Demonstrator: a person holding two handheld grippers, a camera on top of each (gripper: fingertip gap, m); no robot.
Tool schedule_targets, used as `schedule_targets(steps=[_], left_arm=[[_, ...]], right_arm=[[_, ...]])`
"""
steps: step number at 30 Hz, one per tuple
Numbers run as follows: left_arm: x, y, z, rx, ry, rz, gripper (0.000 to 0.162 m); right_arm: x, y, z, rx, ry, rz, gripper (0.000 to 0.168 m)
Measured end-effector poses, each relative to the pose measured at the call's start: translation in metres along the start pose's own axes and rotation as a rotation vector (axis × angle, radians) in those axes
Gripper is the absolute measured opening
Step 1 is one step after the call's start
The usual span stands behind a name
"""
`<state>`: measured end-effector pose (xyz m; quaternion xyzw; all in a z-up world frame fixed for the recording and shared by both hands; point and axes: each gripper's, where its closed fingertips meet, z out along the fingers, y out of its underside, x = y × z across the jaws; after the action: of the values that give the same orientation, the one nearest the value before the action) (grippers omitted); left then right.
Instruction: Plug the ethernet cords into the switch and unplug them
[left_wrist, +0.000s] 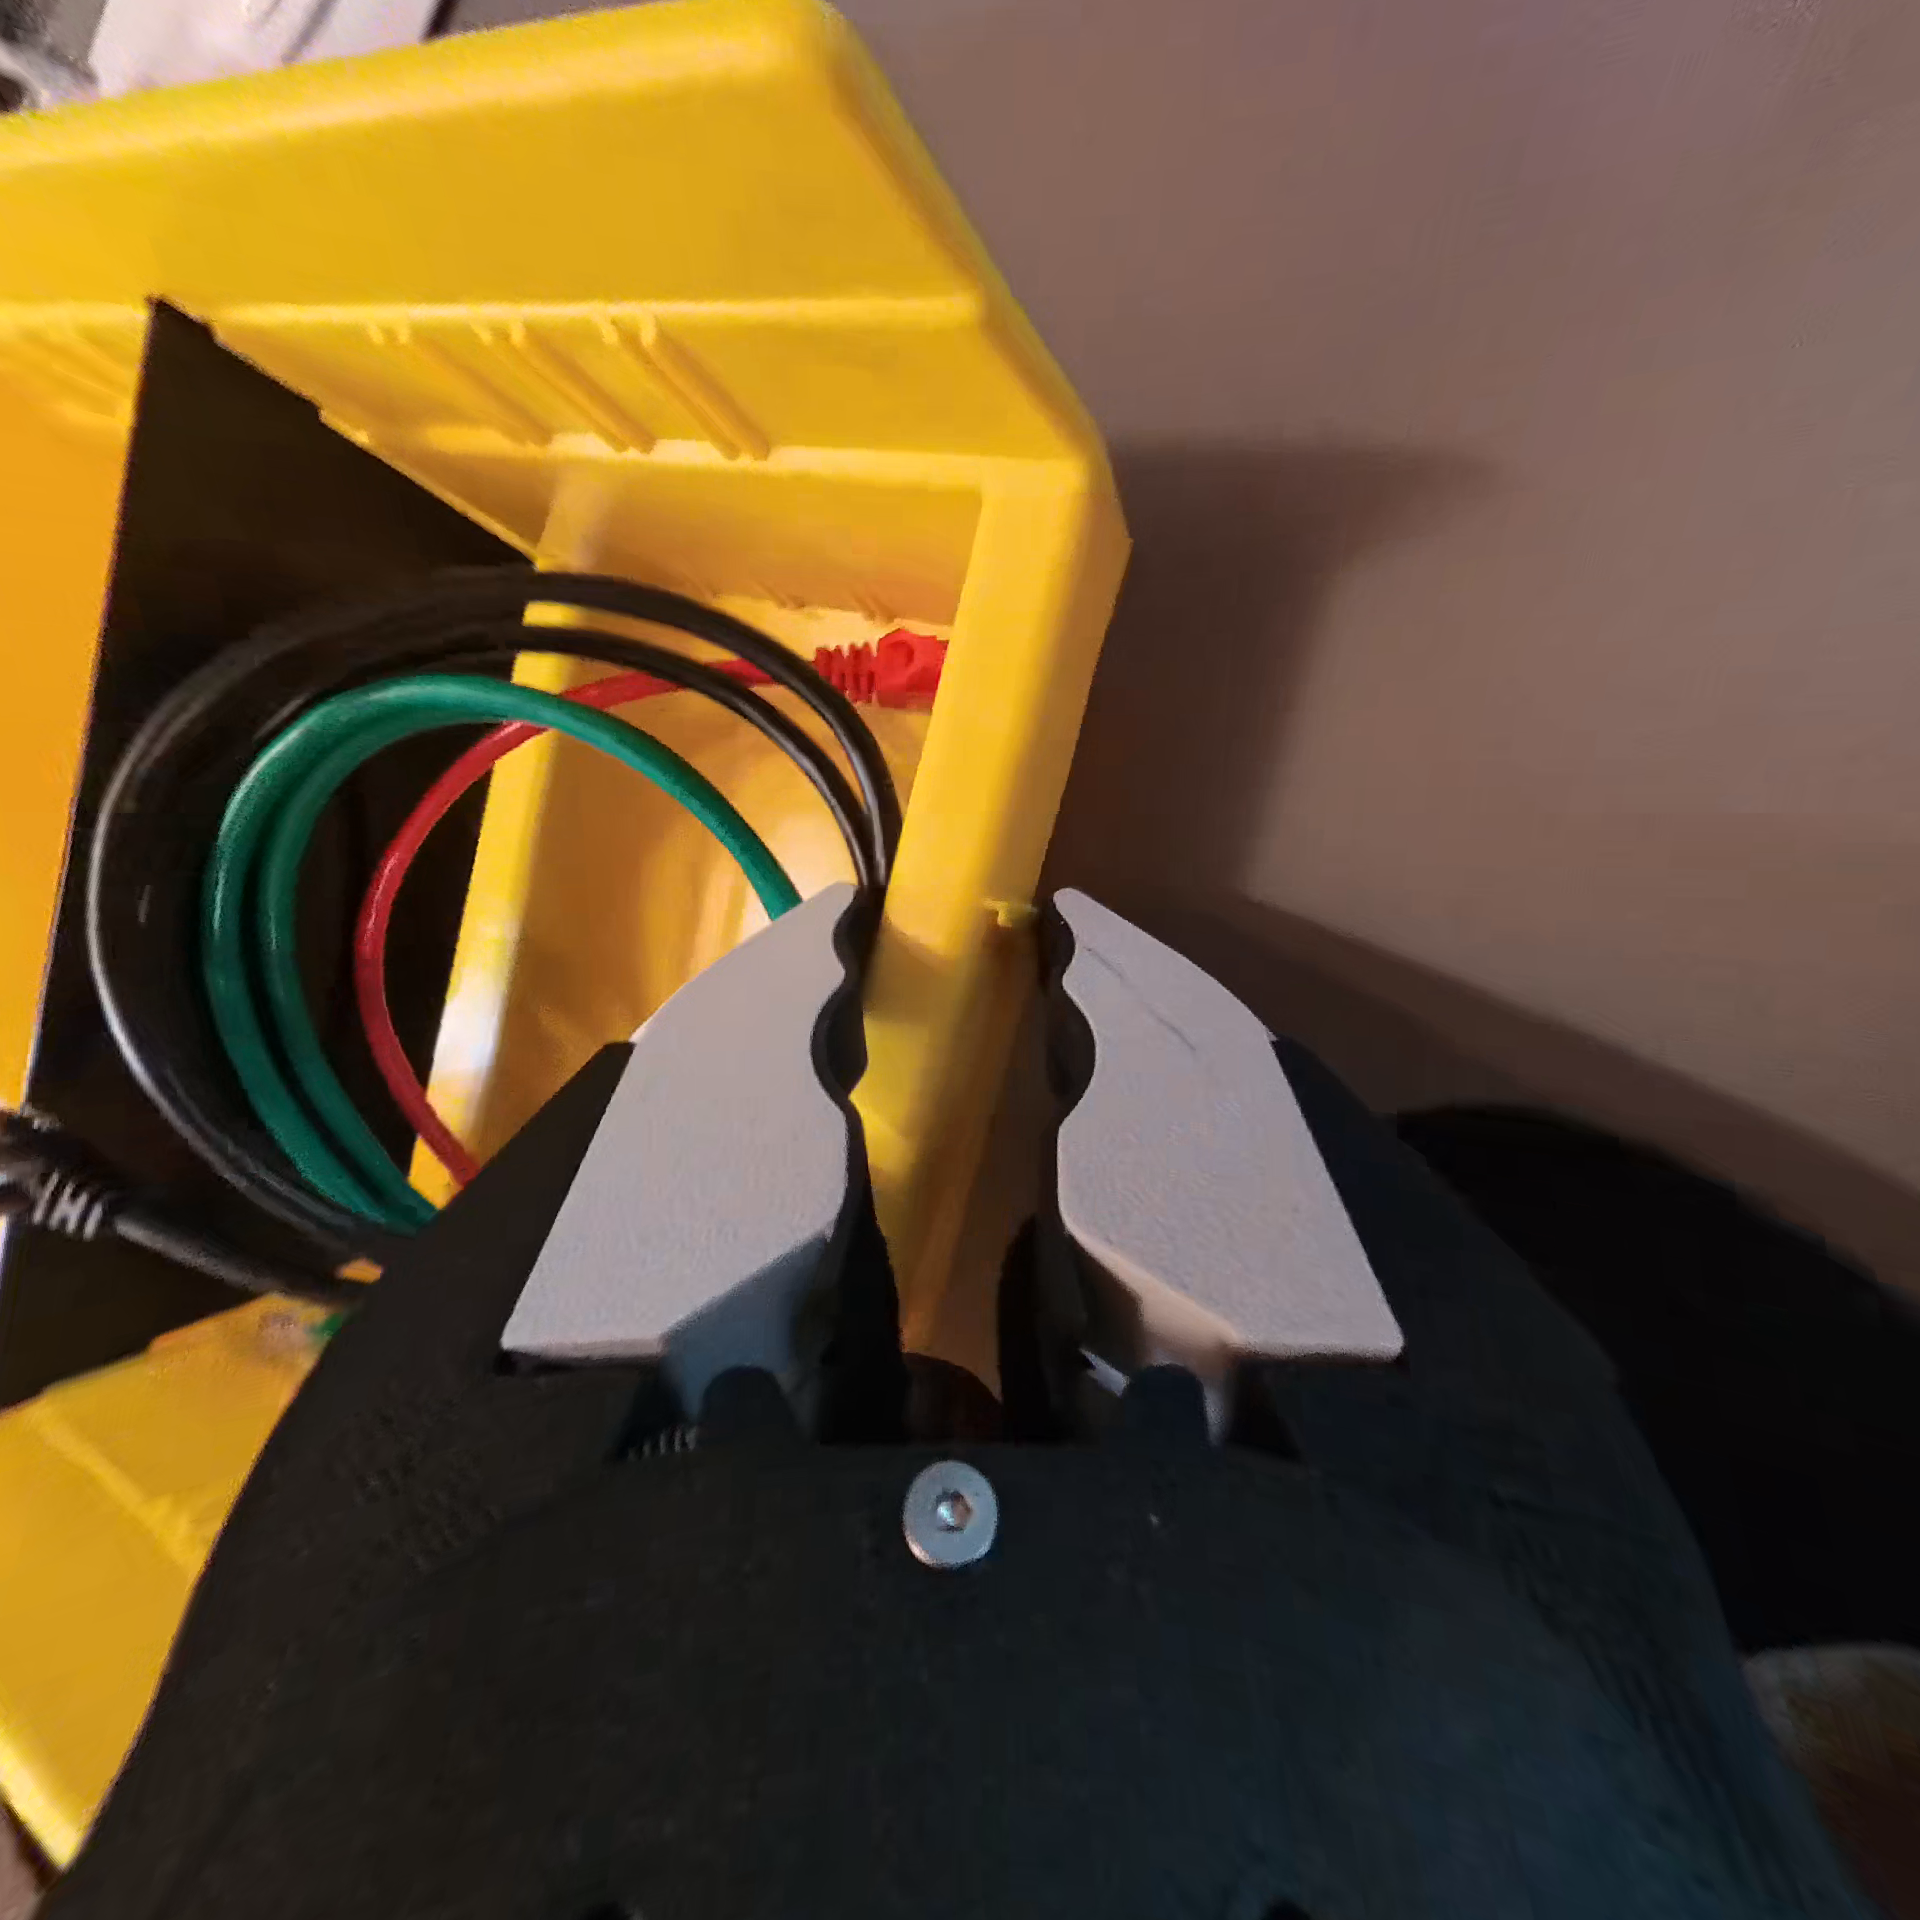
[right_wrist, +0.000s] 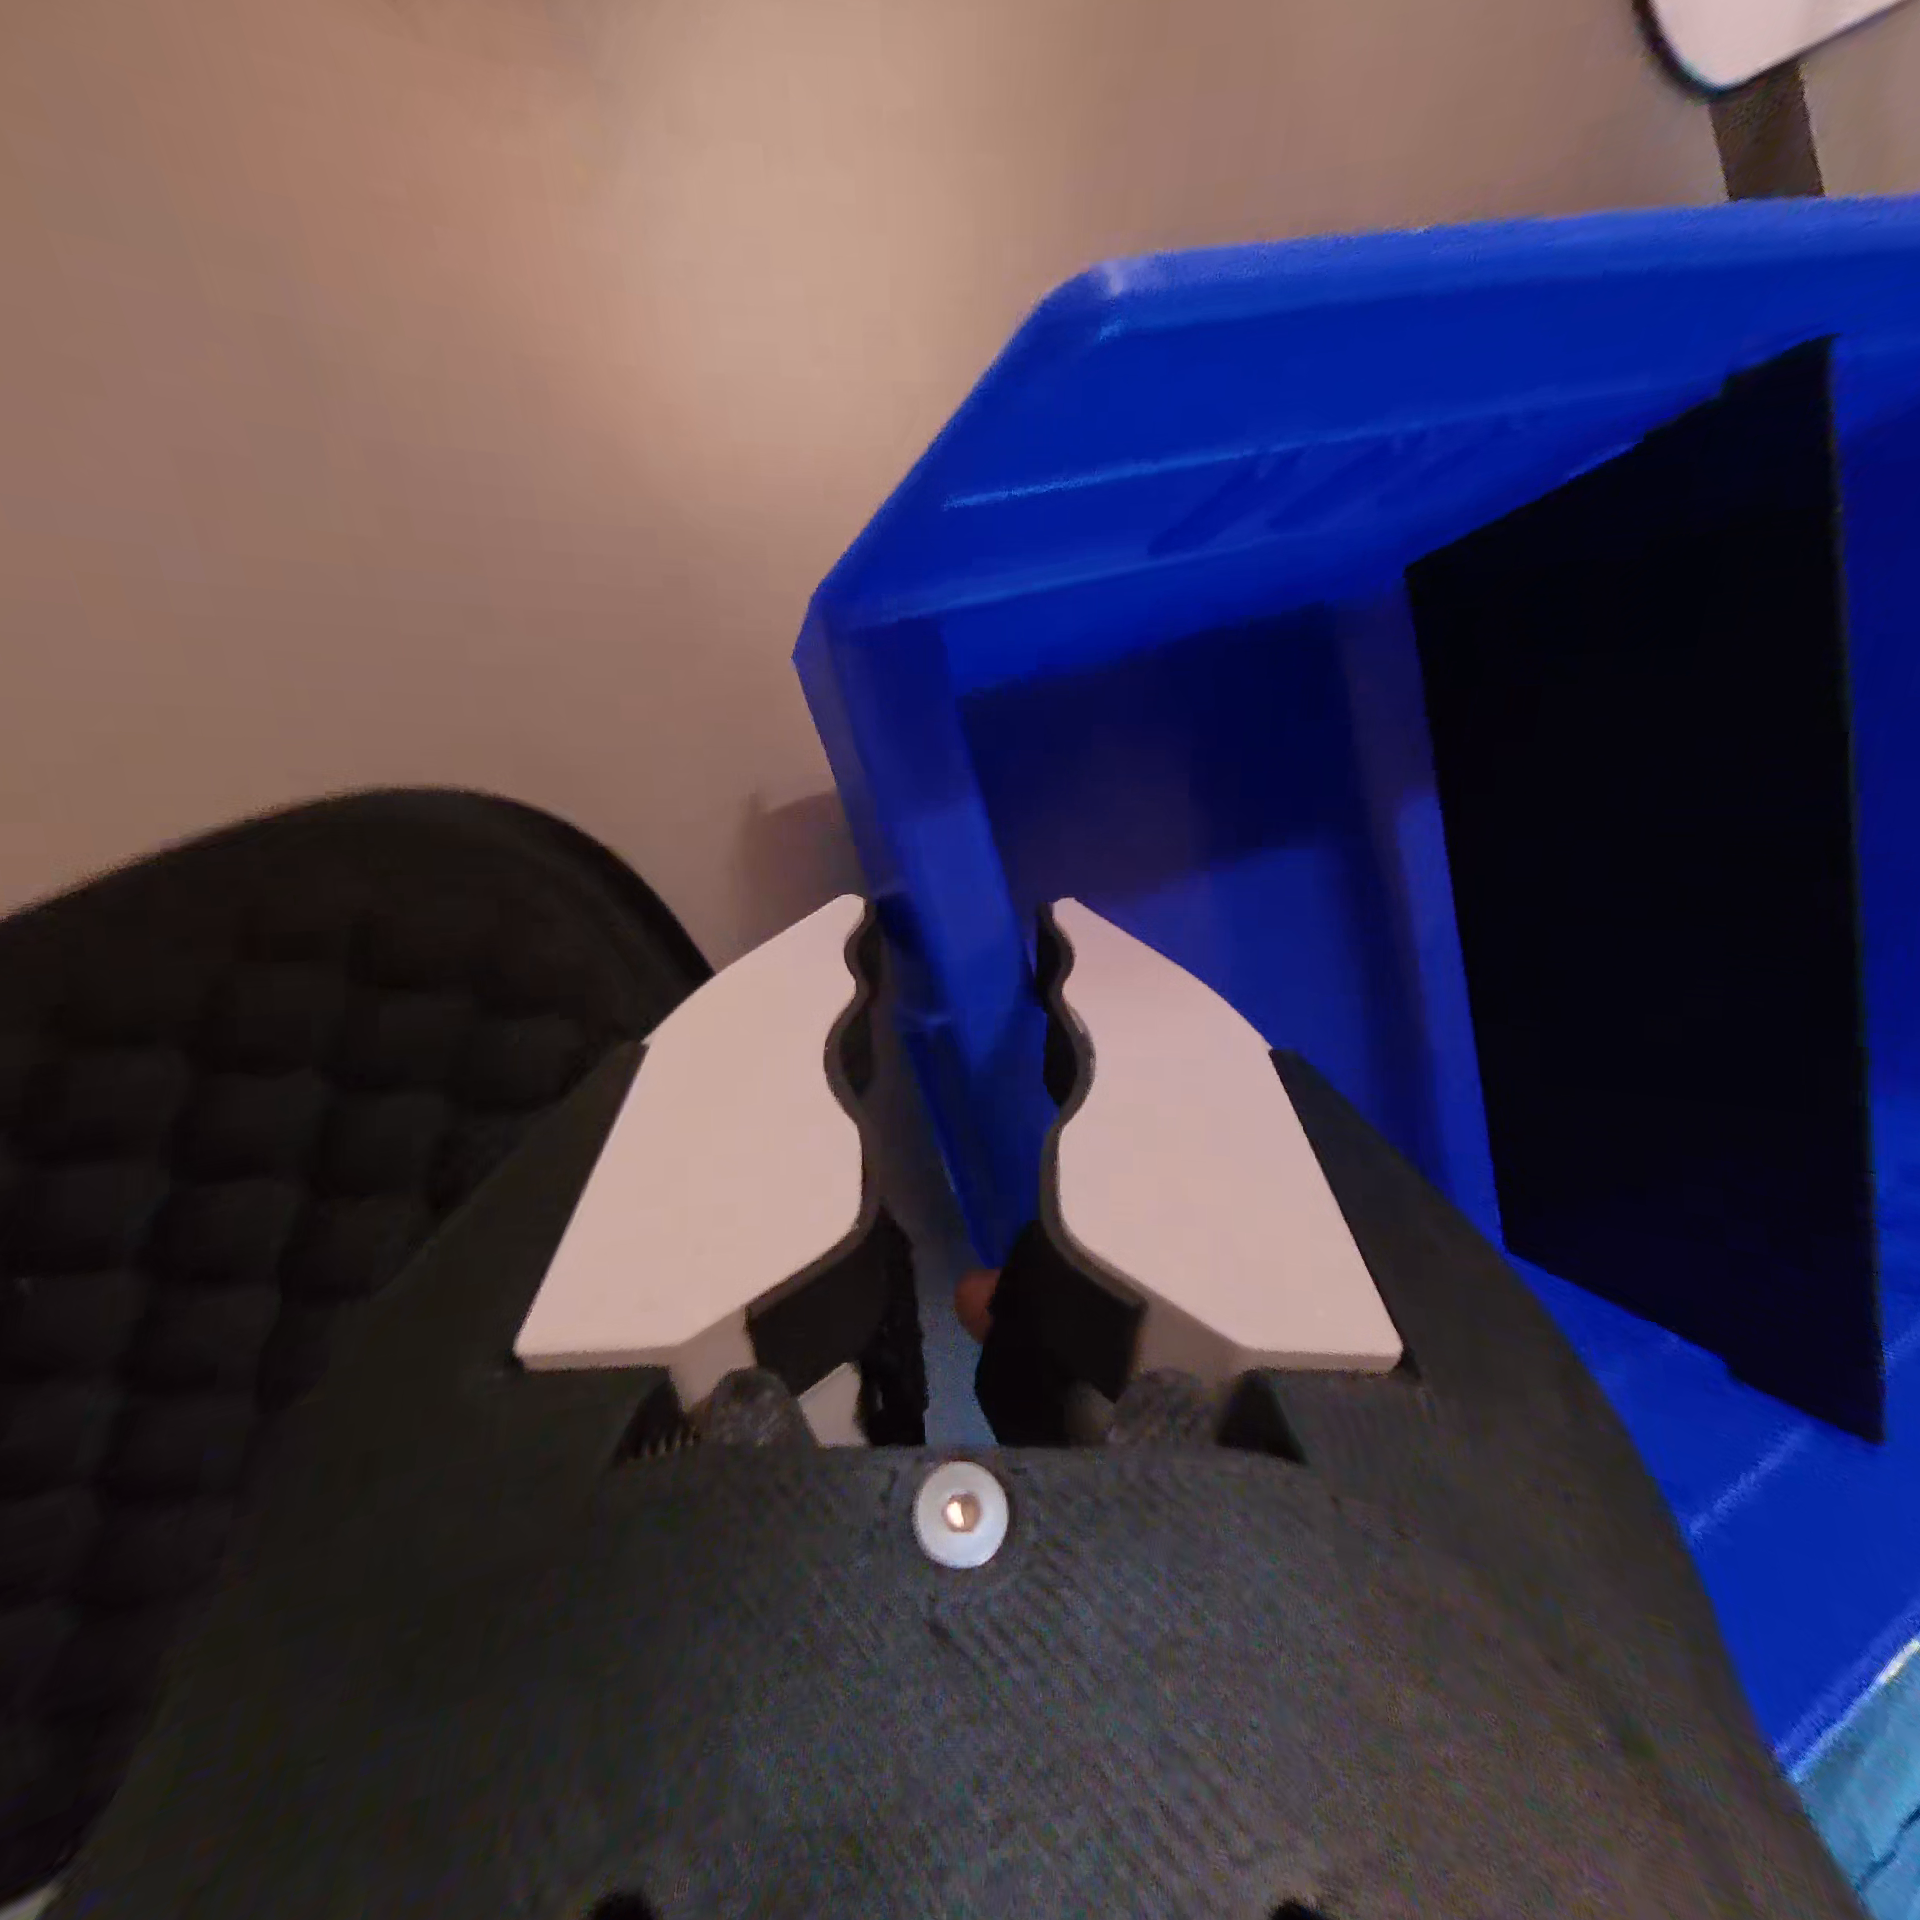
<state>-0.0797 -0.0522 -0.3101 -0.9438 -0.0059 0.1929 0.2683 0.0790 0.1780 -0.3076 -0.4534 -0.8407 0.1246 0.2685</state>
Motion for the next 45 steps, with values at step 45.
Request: schedule_targets(steps=[45], left_arm=[[-0.092, 0.119, -0.202, 0.266, -0.187, -0.488, 0.079]], right_arm=[[0.004, 0.043, -0.160, 0.588, 0.250, 0.186, 0.072]])
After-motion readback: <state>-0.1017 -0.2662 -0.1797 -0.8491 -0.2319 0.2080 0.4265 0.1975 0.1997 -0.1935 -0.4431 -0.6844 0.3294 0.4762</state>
